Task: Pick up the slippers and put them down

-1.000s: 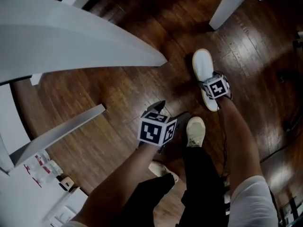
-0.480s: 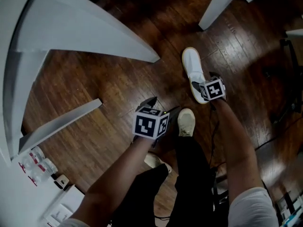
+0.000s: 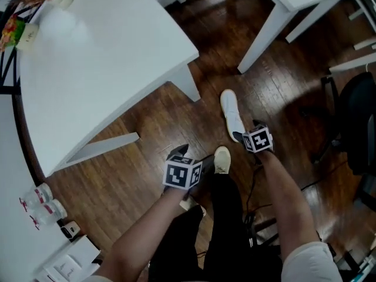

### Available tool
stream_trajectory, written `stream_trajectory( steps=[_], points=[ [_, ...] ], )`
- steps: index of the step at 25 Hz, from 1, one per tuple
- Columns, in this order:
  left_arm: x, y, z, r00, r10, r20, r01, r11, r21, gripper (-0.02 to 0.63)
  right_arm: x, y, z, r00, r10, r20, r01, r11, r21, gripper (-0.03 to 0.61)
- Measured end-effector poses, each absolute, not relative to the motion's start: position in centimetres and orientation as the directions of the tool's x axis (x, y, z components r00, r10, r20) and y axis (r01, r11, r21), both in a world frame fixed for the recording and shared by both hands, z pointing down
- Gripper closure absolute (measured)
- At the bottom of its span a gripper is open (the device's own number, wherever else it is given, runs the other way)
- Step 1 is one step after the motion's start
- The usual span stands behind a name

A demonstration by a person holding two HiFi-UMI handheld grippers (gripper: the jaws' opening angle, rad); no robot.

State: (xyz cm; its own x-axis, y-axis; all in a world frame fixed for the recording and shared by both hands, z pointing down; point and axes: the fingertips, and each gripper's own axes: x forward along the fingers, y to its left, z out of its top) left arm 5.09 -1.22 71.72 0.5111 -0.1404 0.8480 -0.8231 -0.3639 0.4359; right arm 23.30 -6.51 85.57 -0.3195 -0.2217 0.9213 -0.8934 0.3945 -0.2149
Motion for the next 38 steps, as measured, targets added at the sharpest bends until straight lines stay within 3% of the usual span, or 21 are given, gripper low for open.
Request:
stream_trajectory(
  steps=[6, 10, 20, 28, 38],
  points=[
    [0.6, 1.4, 59.0, 0.523, -0.211, 0.826, -0.835, -0.321, 0.447, 0.19, 21.6, -3.7, 70.3, -0.338, -0.228, 0.913, -0.887, 0.4, -0.228, 0.114],
    [-3.1, 3.0, 51.4, 0.522, -0.286, 0.804, -0.844, -0.307, 0.439, 0.19, 19.5, -4.5, 58.9, -0.363, -0.311, 0.878, -0.886, 0.407, -0.222, 0.138],
    [-17.8, 11.8, 31.6, 0.42, -0.521, 0.743, -0.906, -0.196, 0.375, 0.19, 10.3, 2.2, 32.8, -0.415, -0.416, 0.809, -0.814, 0.568, -0.125, 0.138],
    [-28.4, 18.6, 24.1, 0.287, -0.656, 0.698, -0.944, -0.067, 0.324, 0.19, 2.1, 5.9, 23.5, -0.467, -0.438, 0.768, -0.755, 0.65, -0.088, 0.14],
    [-32.3, 25.7, 18.0, 0.23, -0.747, 0.624, -0.947, -0.025, 0.319, 0.19, -3.5, 13.1, 16.3, -0.568, -0.457, 0.685, -0.701, 0.705, -0.11, 0.141]
  ],
)
